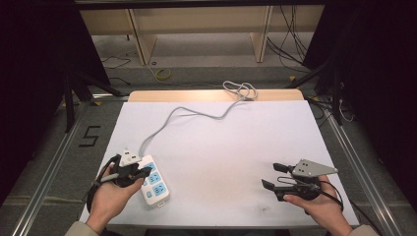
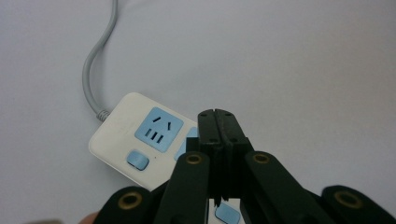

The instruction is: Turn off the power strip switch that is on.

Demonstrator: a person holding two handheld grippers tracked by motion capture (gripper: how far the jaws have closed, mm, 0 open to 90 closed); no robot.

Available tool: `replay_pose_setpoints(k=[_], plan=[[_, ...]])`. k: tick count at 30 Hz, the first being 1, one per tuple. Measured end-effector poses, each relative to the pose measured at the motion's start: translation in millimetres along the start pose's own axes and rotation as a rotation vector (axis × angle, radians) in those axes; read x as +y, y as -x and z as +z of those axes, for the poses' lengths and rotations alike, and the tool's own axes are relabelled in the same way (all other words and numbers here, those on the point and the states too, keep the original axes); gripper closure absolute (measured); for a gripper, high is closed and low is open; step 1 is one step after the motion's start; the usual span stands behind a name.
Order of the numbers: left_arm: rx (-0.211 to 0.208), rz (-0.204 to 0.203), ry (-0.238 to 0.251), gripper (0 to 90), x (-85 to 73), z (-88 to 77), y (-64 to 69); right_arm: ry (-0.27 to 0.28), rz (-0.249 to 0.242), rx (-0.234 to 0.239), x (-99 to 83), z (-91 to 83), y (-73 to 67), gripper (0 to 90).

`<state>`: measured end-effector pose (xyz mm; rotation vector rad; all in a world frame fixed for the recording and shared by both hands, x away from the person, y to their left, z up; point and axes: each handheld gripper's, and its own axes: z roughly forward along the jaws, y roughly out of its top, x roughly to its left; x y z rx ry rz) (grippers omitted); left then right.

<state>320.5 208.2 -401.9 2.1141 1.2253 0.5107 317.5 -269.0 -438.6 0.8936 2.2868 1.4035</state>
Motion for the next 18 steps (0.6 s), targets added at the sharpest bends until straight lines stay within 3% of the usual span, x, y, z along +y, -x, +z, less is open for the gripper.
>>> replay_pose_setpoints(k=[18], plan=[[-0.007,0.001,-0.112,89.6,6.1,11.0,-7.1,-0.003,-0.002,0.001,-0.1,0.4,0.2,28.5]])
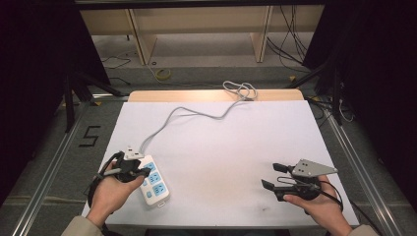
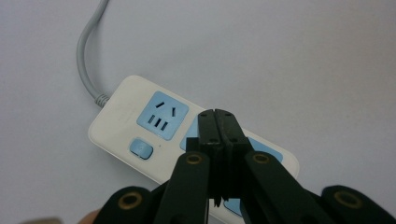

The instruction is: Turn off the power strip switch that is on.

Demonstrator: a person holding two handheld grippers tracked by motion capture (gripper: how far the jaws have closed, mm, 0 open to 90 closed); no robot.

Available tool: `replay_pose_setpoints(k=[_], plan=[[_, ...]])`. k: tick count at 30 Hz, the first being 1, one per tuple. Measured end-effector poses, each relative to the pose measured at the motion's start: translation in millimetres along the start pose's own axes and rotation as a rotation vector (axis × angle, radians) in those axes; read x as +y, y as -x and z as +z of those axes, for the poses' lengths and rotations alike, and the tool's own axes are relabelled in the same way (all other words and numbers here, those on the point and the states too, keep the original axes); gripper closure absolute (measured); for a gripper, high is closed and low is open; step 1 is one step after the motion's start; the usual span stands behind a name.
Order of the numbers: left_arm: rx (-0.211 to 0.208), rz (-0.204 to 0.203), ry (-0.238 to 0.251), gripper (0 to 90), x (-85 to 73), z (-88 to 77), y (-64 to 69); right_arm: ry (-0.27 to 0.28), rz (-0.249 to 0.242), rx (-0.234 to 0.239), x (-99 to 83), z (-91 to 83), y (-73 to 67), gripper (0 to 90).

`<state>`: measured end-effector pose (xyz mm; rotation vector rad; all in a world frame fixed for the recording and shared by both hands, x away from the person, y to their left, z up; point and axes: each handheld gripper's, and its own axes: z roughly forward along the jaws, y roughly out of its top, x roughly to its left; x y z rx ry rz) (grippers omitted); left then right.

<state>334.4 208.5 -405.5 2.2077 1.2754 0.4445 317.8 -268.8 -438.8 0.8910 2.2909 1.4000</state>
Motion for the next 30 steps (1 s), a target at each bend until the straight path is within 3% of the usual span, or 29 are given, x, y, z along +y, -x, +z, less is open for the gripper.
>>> replay_pose_setpoints(k=[14,30], plan=[[0.009,0.007,-0.074,89.6,0.4,7.9,-4.4,0.0,-0.002,0.0,0.0,0.1,-0.1,28.5],[0.024,0.0,-0.119,89.6,0.2,13.5,-9.6,0.001,-0.003,0.003,-0.1,0.4,-0.2,28.4]])
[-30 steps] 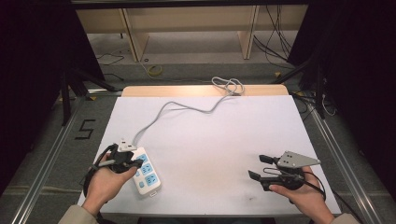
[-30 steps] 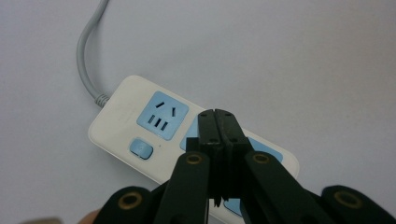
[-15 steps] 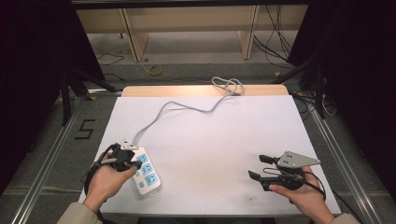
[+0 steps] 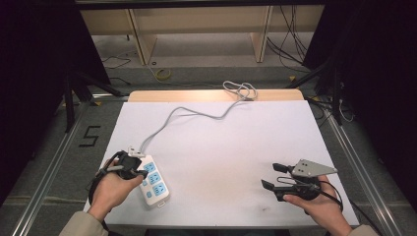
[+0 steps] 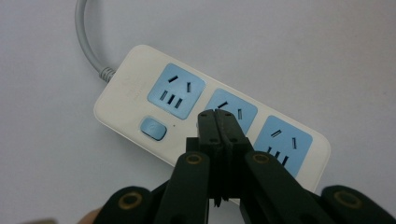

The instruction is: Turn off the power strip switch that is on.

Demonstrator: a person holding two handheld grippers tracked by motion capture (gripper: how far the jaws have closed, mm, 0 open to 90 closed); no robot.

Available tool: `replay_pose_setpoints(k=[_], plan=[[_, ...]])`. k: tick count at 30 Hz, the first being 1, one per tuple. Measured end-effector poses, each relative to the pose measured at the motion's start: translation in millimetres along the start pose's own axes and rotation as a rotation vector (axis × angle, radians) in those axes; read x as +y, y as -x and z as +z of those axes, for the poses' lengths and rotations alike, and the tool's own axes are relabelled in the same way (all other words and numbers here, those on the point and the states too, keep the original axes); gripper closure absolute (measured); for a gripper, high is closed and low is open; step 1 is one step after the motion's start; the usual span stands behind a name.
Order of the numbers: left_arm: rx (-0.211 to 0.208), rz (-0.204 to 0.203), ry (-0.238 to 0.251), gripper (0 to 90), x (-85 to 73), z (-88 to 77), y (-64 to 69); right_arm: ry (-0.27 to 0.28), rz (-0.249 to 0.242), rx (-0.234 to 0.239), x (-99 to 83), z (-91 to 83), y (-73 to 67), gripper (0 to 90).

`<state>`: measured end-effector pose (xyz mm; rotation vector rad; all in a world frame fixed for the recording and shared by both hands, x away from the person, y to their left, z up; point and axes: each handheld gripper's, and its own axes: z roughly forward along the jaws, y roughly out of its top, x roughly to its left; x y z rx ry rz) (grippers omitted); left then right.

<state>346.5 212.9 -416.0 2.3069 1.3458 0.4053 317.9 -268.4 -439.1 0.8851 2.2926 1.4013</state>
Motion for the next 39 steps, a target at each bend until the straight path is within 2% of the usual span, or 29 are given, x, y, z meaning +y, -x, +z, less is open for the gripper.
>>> replay_pose_setpoints(k=[16,28,39], plan=[[-0.003,-0.003,-0.062,89.7,1.2,8.9,-3.7,-0.004,0.001,0.001,-0.1,0.4,0.1,28.4],[0.006,-0.01,-0.081,89.7,2.5,14.3,-8.9,-0.008,0.002,0.001,-0.3,0.8,-0.2,28.4],[0.0,-0.01,-0.094,89.7,3.2,17.7,-8.1,-0.008,0.002,0.0,-0.4,0.8,0.0,28.5]])
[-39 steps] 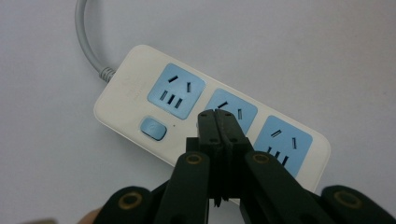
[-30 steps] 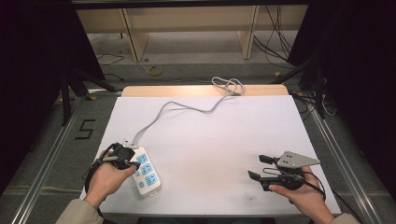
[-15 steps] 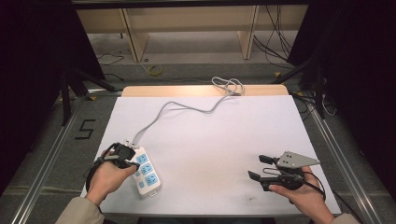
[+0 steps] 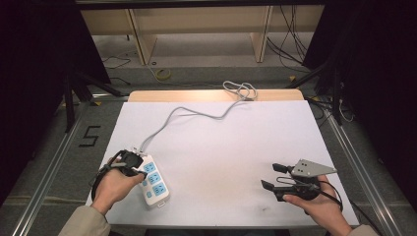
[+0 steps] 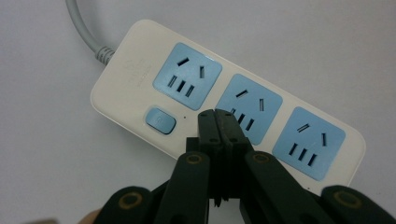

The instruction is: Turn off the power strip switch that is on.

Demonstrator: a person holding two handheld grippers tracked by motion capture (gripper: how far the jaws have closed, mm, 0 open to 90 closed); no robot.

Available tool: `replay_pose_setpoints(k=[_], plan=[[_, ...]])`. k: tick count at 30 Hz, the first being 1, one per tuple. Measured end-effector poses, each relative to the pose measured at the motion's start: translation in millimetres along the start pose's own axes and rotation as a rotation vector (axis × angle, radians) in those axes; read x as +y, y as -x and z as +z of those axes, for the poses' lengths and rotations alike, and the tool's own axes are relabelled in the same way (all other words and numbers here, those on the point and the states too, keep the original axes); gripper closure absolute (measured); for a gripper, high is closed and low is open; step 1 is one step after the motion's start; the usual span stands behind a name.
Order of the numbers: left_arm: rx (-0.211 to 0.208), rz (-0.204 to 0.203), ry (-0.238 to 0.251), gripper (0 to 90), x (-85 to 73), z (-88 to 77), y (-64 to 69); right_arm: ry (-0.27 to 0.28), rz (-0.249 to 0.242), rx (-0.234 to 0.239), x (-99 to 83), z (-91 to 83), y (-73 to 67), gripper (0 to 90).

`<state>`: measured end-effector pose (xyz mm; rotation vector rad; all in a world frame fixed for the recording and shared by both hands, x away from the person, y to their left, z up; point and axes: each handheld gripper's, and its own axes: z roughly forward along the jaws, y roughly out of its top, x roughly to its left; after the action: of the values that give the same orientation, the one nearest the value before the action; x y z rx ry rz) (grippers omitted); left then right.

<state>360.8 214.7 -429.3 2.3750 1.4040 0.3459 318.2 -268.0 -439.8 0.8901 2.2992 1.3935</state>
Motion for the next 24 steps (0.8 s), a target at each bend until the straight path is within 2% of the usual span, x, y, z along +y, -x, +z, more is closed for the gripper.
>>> replay_pose_setpoints(k=[24], plan=[[-0.016,0.01,-0.042,89.7,1.1,7.4,1.6,-0.002,0.001,0.0,-0.1,0.2,-0.1,28.5]])
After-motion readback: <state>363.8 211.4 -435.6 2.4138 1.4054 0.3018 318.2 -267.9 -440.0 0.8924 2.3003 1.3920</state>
